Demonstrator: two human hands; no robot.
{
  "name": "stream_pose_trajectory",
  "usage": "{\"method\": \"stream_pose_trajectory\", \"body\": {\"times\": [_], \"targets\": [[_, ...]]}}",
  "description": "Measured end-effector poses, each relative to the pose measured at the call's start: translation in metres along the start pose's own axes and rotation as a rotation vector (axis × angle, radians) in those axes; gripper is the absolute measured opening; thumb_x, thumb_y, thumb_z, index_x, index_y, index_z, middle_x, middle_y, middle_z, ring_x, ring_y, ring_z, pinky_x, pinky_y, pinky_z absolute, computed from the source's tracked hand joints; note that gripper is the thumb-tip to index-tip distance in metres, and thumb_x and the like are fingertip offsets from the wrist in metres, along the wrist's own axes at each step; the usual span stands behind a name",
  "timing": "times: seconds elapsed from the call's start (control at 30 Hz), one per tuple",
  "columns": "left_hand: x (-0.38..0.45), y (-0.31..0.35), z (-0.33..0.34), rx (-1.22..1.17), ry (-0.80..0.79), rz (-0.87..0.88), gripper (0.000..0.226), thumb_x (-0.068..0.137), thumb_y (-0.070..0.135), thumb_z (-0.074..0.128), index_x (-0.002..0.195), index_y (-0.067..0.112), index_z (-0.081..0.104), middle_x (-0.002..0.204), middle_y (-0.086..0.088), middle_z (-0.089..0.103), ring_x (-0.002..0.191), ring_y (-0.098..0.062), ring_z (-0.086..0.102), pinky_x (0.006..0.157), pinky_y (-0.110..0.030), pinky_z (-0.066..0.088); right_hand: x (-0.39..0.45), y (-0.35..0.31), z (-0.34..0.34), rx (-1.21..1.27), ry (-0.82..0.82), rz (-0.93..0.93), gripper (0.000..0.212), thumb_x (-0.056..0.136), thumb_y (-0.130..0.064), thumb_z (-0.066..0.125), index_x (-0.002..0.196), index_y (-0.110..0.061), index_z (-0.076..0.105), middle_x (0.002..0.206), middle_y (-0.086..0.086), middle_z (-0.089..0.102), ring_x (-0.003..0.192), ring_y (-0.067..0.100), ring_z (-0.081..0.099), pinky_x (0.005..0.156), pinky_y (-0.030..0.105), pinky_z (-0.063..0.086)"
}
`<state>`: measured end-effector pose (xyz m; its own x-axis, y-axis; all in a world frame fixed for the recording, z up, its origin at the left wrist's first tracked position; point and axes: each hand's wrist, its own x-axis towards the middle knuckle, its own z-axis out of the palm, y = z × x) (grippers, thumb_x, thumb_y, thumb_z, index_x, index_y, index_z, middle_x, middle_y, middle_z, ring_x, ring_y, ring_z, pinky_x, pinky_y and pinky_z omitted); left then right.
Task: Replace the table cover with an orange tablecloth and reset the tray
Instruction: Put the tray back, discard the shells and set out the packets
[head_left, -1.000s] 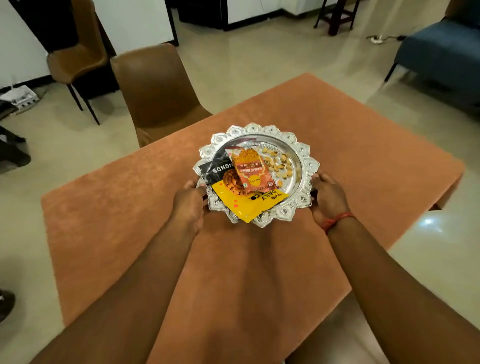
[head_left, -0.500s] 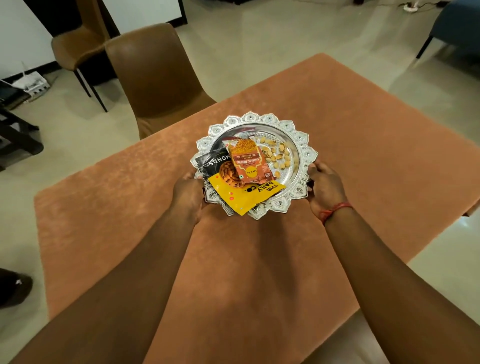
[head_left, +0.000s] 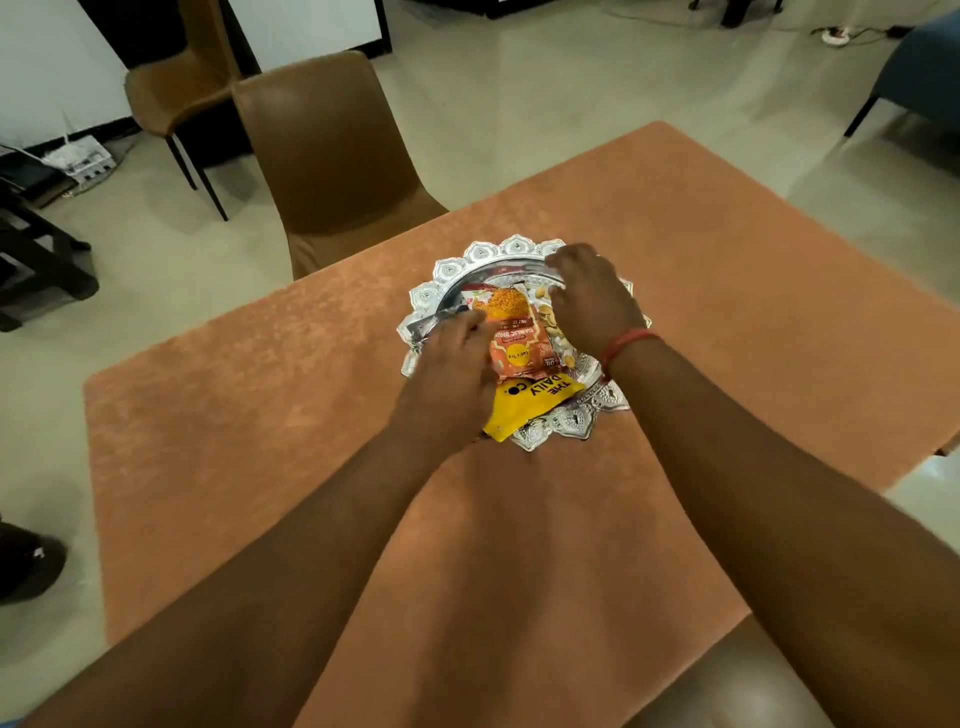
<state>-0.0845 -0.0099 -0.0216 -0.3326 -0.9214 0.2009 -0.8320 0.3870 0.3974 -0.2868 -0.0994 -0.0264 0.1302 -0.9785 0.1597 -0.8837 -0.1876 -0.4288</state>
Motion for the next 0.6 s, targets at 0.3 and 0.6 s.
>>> {"method": "stream_pose_trajectory", "body": {"times": [0.3, 0.6], "targets": [[0.026, 0.018, 0.015, 0.519, -0.519, 0.095, 0.063, 0.101, 0.059, 0.017, 0.156, 0.028, 0.017, 0.164, -0.009, 0.013, 0.15, -0.028, 0.012, 0.12, -0.053, 0.009, 0.047, 0.001, 0.036, -0.369, -0.355, -0.239, 0.066, 0.092, -0.009, 0.051, 0.154, -0.008, 0.029, 0.155, 0.013, 0.037, 0.136, 0.035, 0.041, 0.111, 0.044, 0.039], [0.026, 0.028, 0.006, 0.545, -0.52, 0.038, 0.068, 0.098, 0.065, 0.012, 0.148, 0.025, 0.036, 0.148, -0.015, 0.042, 0.138, -0.035, 0.035, 0.118, -0.054, 0.018, 0.023, 0.017, 0.028, -0.286, -0.359, -0.155, 0.063, 0.091, -0.009, 0.056, 0.15, -0.005, 0.035, 0.155, 0.016, 0.035, 0.137, 0.037, 0.038, 0.109, 0.044, 0.04]]}}
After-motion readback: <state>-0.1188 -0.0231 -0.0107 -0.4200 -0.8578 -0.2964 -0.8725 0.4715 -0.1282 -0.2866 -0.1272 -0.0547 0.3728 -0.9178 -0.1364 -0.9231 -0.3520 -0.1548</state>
